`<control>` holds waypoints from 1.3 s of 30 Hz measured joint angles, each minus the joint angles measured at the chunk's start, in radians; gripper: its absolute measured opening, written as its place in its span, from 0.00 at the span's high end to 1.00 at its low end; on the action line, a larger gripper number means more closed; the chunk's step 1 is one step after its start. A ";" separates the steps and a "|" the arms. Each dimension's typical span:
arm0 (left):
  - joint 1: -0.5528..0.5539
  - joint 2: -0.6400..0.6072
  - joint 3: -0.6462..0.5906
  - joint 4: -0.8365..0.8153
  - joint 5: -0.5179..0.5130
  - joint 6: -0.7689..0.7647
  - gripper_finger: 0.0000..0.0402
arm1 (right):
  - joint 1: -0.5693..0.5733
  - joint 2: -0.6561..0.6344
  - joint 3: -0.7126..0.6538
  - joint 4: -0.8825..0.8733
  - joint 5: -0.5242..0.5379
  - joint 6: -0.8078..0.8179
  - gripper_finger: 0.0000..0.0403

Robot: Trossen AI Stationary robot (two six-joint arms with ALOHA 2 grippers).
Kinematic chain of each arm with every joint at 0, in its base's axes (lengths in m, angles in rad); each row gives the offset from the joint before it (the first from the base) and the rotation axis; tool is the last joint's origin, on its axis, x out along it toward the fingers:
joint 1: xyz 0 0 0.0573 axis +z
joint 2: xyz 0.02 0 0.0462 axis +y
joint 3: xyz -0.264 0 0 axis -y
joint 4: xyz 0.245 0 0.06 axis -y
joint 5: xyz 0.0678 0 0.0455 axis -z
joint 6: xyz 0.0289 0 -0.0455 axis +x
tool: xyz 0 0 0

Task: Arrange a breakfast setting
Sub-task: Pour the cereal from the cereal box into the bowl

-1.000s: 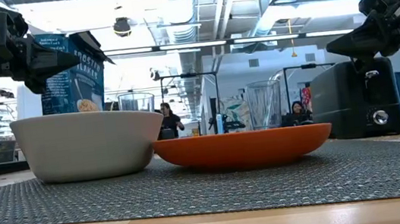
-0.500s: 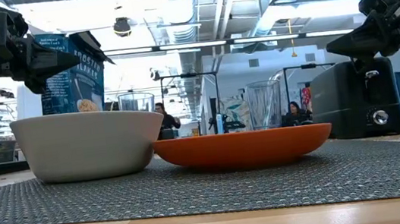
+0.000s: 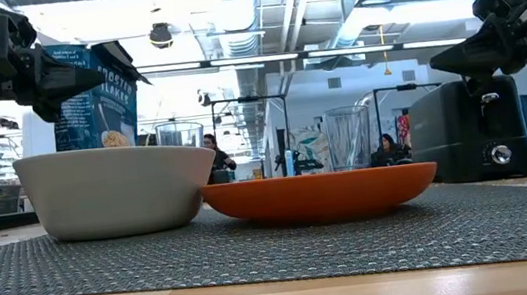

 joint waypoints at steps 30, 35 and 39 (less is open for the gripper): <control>-0.002 0.191 0.242 0.118 0.118 0.027 1.00 | 0.000 0.000 0.000 0.000 0.000 0.000 0.91; -0.002 0.275 0.387 0.111 0.076 0.122 1.00 | 0.000 0.000 0.000 0.000 0.000 0.000 0.91; -0.002 0.314 0.530 0.006 -0.039 0.149 0.99 | 0.000 0.000 0.000 0.000 0.000 0.000 0.91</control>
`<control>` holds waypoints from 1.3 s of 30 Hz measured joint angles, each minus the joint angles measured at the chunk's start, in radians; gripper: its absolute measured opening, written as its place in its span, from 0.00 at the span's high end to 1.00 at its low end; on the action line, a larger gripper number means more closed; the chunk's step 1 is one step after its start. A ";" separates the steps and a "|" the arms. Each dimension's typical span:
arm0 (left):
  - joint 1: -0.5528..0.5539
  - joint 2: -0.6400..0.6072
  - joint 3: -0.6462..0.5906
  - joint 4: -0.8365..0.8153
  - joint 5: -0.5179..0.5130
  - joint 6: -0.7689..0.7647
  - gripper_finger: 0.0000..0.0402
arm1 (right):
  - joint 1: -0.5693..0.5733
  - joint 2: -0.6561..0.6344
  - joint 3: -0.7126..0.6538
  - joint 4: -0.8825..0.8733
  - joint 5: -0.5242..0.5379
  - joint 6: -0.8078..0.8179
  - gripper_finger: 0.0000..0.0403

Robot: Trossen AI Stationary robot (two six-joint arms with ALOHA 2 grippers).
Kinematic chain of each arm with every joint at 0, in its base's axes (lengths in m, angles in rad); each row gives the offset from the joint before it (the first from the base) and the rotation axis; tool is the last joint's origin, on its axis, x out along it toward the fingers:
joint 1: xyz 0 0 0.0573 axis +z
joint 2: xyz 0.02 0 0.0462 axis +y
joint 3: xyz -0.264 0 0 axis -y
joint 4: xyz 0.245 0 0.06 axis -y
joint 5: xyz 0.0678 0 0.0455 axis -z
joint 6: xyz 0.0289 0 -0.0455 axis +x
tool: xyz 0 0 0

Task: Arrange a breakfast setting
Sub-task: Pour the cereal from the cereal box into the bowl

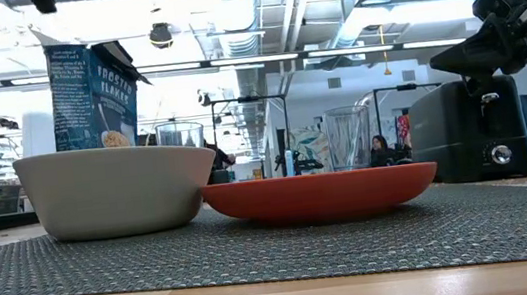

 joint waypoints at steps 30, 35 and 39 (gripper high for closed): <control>0.476 0.620 0.857 -1.340 -0.026 -0.381 0.33 | 0.000 0.000 0.000 0.012 0.028 -0.001 0.91; 0.573 0.689 0.870 -1.447 -0.002 -0.339 0.34 | 0.000 0.000 0.000 0.000 0.031 -0.001 0.91; 0.631 0.720 0.862 -1.482 0.066 -0.329 0.35 | 0.000 0.000 0.000 -0.002 0.031 -0.001 0.91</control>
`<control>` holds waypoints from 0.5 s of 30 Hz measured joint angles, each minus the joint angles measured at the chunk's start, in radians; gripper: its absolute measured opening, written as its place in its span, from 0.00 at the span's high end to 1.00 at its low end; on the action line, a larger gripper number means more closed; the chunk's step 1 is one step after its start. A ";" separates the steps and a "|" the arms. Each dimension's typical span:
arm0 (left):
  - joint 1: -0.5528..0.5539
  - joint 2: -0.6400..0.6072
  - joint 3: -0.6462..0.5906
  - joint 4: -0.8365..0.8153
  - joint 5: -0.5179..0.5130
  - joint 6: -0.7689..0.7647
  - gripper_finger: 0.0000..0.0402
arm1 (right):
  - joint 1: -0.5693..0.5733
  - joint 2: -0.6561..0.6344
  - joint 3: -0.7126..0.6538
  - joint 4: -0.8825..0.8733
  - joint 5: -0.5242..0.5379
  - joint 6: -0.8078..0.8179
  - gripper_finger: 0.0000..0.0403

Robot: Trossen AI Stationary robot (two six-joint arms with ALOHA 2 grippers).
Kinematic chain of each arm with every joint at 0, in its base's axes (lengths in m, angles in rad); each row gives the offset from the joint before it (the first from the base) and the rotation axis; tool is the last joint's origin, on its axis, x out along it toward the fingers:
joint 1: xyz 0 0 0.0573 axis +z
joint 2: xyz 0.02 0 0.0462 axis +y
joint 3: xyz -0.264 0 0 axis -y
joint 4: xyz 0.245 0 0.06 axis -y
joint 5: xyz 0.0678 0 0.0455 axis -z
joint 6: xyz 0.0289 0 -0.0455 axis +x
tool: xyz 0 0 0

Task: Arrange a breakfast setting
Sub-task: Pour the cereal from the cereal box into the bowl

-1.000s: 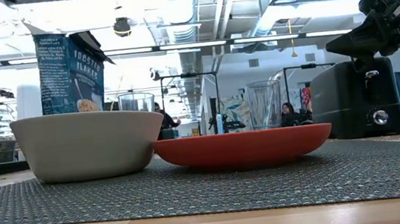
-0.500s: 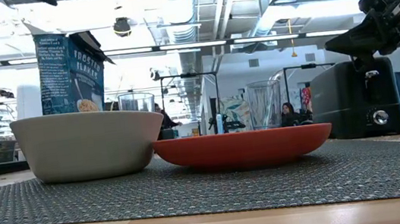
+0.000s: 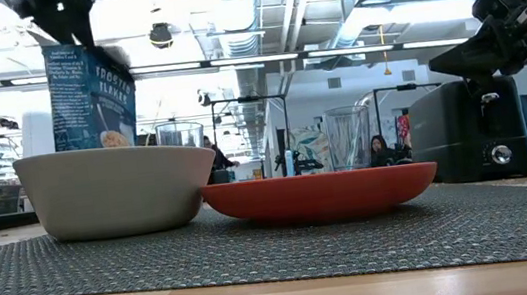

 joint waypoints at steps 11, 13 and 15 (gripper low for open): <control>0.056 0.128 0.000 -0.025 0.063 0.062 0.35 | 0.000 0.000 0.000 -0.002 0.001 -0.026 0.91; 0.064 0.162 0.000 -0.058 0.062 0.064 0.35 | 0.000 0.000 0.000 -0.003 0.001 -0.026 0.91; 0.076 0.192 -0.002 -0.091 0.056 0.065 0.35 | 0.000 0.000 0.000 -0.003 0.001 -0.026 0.91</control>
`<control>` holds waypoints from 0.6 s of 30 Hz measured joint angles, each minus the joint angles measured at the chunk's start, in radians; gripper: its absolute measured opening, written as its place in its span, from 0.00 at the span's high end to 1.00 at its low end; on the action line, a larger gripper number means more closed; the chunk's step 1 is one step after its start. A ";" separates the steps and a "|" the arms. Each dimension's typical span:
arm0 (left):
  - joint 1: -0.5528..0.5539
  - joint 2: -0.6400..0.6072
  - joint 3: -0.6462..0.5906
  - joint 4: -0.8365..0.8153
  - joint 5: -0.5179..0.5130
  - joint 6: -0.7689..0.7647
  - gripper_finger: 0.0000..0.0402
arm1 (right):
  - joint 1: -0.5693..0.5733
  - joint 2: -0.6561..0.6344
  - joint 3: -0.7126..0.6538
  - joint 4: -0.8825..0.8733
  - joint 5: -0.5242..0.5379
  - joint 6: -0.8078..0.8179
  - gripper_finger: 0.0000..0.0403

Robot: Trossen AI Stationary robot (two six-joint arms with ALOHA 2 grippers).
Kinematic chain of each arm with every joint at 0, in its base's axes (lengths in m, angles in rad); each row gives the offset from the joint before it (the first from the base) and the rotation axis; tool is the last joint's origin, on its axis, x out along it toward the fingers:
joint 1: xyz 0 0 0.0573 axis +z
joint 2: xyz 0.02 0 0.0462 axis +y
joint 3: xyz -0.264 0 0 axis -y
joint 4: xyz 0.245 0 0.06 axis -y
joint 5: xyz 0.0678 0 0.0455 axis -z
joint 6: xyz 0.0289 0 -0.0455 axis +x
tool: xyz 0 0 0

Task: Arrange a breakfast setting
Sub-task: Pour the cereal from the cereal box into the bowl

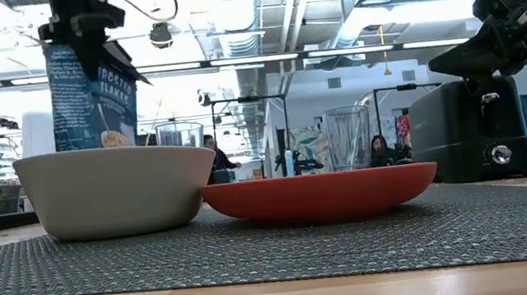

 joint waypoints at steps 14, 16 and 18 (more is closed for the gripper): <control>0.017 0.034 -0.102 0.051 0.010 0.034 0.67 | 0.000 0.000 0.000 -0.002 0.000 0.000 0.91; 0.017 0.035 -0.102 0.051 0.010 0.039 0.76 | 0.000 0.000 0.000 -0.002 -0.001 0.000 0.91; 0.017 0.035 -0.102 0.051 0.010 0.049 0.84 | 0.000 0.000 0.000 -0.002 -0.001 0.000 0.91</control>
